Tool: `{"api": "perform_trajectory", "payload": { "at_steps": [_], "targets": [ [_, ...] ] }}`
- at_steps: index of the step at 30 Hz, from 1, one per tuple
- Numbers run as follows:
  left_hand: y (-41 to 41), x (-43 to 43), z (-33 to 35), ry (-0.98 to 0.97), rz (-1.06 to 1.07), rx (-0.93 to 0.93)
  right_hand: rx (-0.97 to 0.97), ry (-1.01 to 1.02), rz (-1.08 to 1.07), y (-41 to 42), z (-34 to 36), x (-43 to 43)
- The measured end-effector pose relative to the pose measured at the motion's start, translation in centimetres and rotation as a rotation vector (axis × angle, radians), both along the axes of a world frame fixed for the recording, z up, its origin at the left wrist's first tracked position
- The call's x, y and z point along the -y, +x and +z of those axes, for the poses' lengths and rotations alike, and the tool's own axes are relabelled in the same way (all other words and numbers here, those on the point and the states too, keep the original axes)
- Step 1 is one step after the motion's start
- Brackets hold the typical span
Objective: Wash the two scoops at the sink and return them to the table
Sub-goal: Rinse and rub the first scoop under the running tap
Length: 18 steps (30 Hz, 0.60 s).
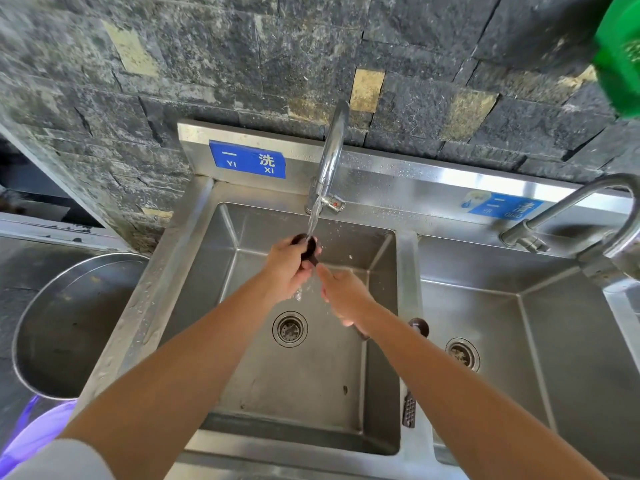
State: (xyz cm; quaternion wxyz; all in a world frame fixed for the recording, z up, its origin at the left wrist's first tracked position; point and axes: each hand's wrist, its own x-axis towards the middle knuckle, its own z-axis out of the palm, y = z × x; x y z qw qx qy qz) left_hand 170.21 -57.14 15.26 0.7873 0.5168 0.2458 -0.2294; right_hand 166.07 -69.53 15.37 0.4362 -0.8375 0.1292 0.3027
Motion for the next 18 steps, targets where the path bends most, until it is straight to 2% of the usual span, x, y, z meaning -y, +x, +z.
{"api": "perform_trajectory", "payload": {
  "at_steps": [1,2,3,4,5,7,8,9,10,11,13,14,15,16,17,18],
  "targets": [
    [-0.2,0.4,-0.3,-0.160,0.116,-0.091,-0.156,0.176,-0.108,-0.1,0.2,-0.7],
    [-0.3,0.6,-0.9,-0.230,0.167,-0.140,-0.217,0.244,-0.132,-0.1,0.3,-0.7],
    [-0.4,0.5,-1.2,-0.216,0.150,-0.126,-0.160,0.193,-0.081,0.0,0.2,-0.4],
    [-0.3,-0.1,-1.2,-0.105,0.058,-0.039,-0.026,0.037,0.030,-0.1,0.3,0.2],
    [-0.2,-0.8,-1.1,0.099,-0.125,0.104,0.127,-0.148,0.165,-0.2,0.6,1.1],
    [-0.1,-2.1,-1.2,0.667,-0.532,0.414,0.311,-0.488,0.338,-0.1,0.9,2.9],
    [0.2,-2.5,-1.5,0.853,-0.646,0.513,0.358,-0.585,0.356,-0.2,0.8,3.5],
    [0.2,-2.4,-1.6,0.912,-0.644,0.542,0.376,-0.613,0.345,-0.2,0.7,3.4],
    [-0.1,-1.9,-1.1,0.844,-0.569,0.541,0.343,-0.554,0.304,-0.5,0.6,2.8],
    [-0.2,-1.3,-0.9,0.667,-0.406,0.451,0.256,-0.421,0.226,-0.6,0.5,1.9],
    [-0.4,0.3,-0.3,0.070,0.006,0.031,-0.083,0.064,-0.069,-0.8,0.4,-0.1],
    [-0.5,0.9,-0.4,-0.123,0.155,-0.103,-0.220,0.275,-0.184,-0.8,0.4,-0.7],
    [-0.4,1.1,-0.8,-0.177,0.198,-0.147,-0.266,0.368,-0.214,-0.6,0.4,-0.8],
    [-0.5,0.9,-0.6,-0.150,0.143,-0.113,-0.227,0.312,-0.177,-0.5,0.4,-0.5],
    [-0.4,0.3,-0.4,-0.034,0.011,-0.011,-0.111,0.128,-0.083,-0.6,0.6,0.1],
    [-0.2,-0.5,-0.1,0.186,-0.215,0.129,0.057,-0.132,0.057,-0.6,0.8,1.2]
  ]
}}
